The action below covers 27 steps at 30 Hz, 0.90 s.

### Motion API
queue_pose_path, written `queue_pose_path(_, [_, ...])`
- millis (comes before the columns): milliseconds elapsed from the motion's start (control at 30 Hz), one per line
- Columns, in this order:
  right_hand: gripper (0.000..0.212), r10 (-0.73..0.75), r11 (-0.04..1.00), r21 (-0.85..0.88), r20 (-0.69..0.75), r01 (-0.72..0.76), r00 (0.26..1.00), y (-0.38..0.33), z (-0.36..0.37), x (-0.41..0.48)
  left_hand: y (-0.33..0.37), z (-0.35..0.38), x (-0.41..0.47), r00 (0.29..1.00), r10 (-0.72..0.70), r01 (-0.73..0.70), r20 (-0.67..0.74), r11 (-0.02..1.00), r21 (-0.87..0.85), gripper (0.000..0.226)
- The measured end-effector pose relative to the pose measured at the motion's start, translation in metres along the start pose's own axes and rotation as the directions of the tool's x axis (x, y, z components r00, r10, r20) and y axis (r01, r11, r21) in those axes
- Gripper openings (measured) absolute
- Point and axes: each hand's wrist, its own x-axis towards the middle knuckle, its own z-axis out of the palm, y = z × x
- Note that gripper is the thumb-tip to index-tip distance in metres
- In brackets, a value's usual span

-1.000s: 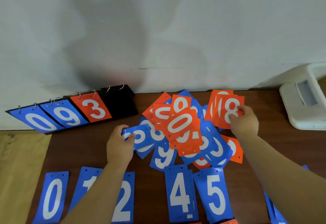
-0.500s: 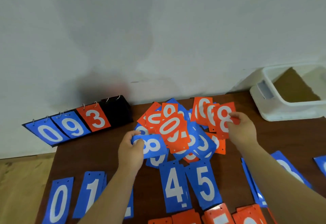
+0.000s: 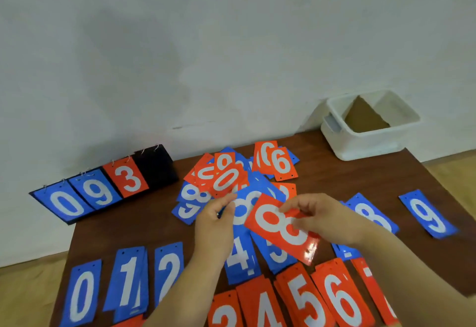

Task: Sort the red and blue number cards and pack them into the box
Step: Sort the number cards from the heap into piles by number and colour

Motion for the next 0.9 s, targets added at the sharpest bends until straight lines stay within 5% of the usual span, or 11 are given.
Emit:
queue_pose_path(233, [0.033, -0.031, 0.972, -0.215, 0.260, 0.089, 0.965, -0.007, -0.009, -0.035, 0.006, 0.022, -0.049, 0.961, -0.054, 0.038, 0.270, 0.997, 0.065, 0.045])
queue_pose_path(300, [0.030, -0.094, 0.962, -0.237, 0.166, 0.133, 0.982, -0.002, -0.012, -0.039, 0.013, 0.029, -0.061, 0.957, -0.100, 0.102, 0.273, 0.995, 0.007, 0.052])
queue_pose_path(433, [0.018, -0.112, 0.993, -0.071, -0.245, 0.097, 0.963, 0.017, -0.028, -0.051, 0.032, 0.036, -0.080, 0.967, -0.136, 0.150, 0.214, 0.987, -0.052, 0.055])
queue_pose_path(533, [0.015, 0.001, 0.942, 0.333, -0.152, 0.050, 0.988, 0.029, -0.037, -0.061, 0.041, 0.046, -0.098, 0.979, -0.085, 0.087, 0.183, 0.996, -0.006, 0.056])
queue_pose_path(600, [0.018, 0.039, 0.896, 0.443, -0.075, -0.002, 0.996, 0.037, -0.042, -0.065, 0.043, 0.058, -0.110, 0.981, -0.075, 0.077, 0.177, 0.997, -0.003, 0.053])
queue_pose_path(767, [0.020, 0.011, 0.940, 0.338, -0.162, 0.045, 0.987, 0.054, -0.065, -0.074, 0.033, 0.096, -0.133, 0.991, -0.117, 0.122, 0.067, 0.990, -0.074, 0.030])
queue_pose_path(900, [0.030, -0.061, 0.981, 0.145, -0.403, 0.129, 0.913, 0.076, -0.098, -0.082, 0.015, 0.120, -0.145, 0.986, -0.152, 0.147, -0.073, 0.986, -0.079, 0.019])
